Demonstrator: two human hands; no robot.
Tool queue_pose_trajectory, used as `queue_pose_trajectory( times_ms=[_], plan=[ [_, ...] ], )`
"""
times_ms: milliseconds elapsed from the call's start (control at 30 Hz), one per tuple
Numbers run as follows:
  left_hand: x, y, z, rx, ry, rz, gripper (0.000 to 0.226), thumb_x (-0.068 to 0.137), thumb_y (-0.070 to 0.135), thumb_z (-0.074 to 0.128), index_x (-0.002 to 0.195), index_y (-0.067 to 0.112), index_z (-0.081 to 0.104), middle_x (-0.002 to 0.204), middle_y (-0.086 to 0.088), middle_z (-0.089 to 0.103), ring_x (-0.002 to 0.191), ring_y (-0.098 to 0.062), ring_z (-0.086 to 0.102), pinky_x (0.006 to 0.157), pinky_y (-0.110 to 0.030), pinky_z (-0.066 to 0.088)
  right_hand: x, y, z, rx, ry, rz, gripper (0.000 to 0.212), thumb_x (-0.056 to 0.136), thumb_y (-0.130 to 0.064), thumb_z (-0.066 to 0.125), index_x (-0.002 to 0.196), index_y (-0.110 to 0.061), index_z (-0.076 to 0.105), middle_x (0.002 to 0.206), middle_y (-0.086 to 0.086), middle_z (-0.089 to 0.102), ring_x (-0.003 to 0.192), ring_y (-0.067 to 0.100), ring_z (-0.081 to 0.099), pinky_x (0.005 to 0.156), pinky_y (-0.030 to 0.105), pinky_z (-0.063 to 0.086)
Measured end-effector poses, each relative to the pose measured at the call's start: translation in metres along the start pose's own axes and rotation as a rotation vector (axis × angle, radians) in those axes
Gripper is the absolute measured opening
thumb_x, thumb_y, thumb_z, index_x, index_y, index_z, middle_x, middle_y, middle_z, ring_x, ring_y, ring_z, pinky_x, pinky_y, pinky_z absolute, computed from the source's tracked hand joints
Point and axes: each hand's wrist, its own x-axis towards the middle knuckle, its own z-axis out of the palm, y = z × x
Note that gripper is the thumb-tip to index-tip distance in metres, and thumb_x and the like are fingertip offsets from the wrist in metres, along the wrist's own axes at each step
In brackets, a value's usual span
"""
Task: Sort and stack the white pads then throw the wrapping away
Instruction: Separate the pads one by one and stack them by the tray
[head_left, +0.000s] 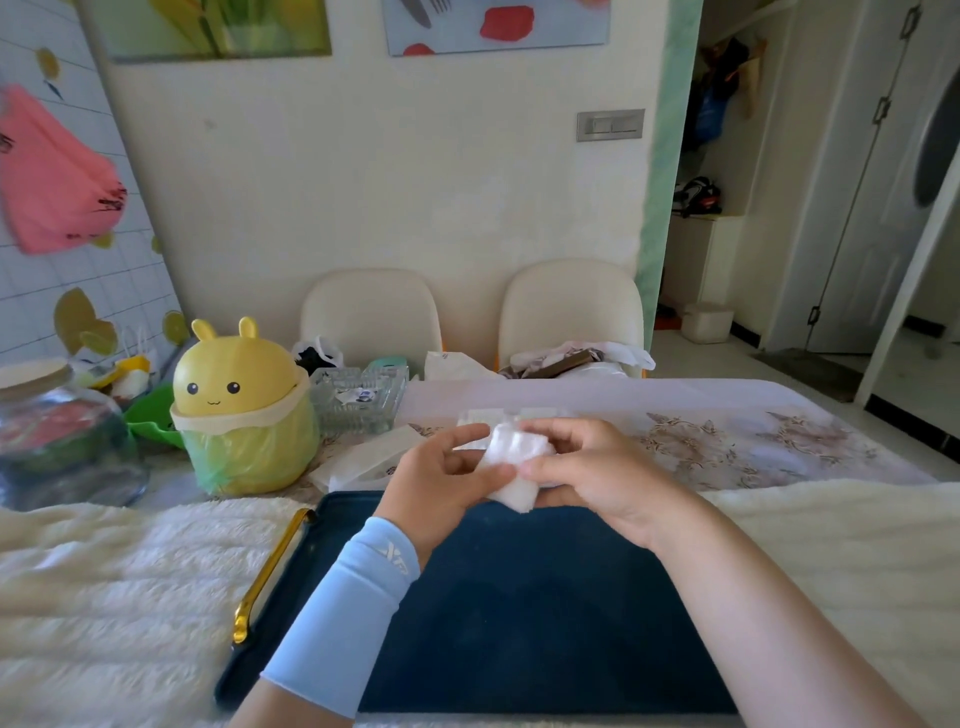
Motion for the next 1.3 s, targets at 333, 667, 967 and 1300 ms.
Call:
queue_pose_trajectory(
  times_ms=[333,667,967,1300],
  plan=[
    [0.079,0.042,0.031,0.314,0.056,0.120,0.044,0.084,0.023,0.076,0.122,0.029,0.055,0.108,0.011,0.062,0.087,-0.017,0.069,0.084,-0.038,0.059,0.044,-0.045,-0.076,-0.168,0.102,0.073,0.015,0.093,-0.011,0.070,0.107,-0.005,0.071,0.100,0.011,0.077,0.095,0.026,0.075,0.086,0.043,0.061],
    [0.114,-0.014,0.067,1.266,-0.448,0.176,0.042,0.101,0.048,0.038,0.143,0.046,0.042,0.142,0.007,0.035,0.135,-0.019,0.024,0.117,-0.042,0.022,0.069,-0.017,-0.123,-0.077,0.249,0.200,0.026,0.102,-0.024,0.058,0.122,-0.007,0.058,0.106,0.018,0.071,0.078,0.024,0.071,0.067,0.034,0.057],
    [0.117,-0.019,0.066,1.048,-0.270,0.160,0.033,0.099,0.044,0.044,0.092,0.033,0.074,0.113,0.012,0.044,0.116,-0.013,0.034,0.109,-0.031,0.031,0.081,0.007,-0.107,-0.156,0.248,0.269,0.024,0.100,-0.029,0.062,0.112,-0.007,0.064,0.099,0.012,0.071,0.067,0.015,0.066,0.050,0.023,0.041],
    [0.127,0.003,0.076,1.274,-0.237,-0.050,0.037,0.085,0.046,0.062,0.108,0.018,0.071,0.118,-0.007,0.052,0.114,-0.027,0.047,0.098,-0.035,0.044,0.085,0.008,-0.093,-0.439,0.199,0.450,0.039,0.075,-0.029,0.088,0.098,-0.004,0.068,0.070,0.007,0.070,0.049,0.016,0.055,0.044,0.022,0.040]
  ],
)
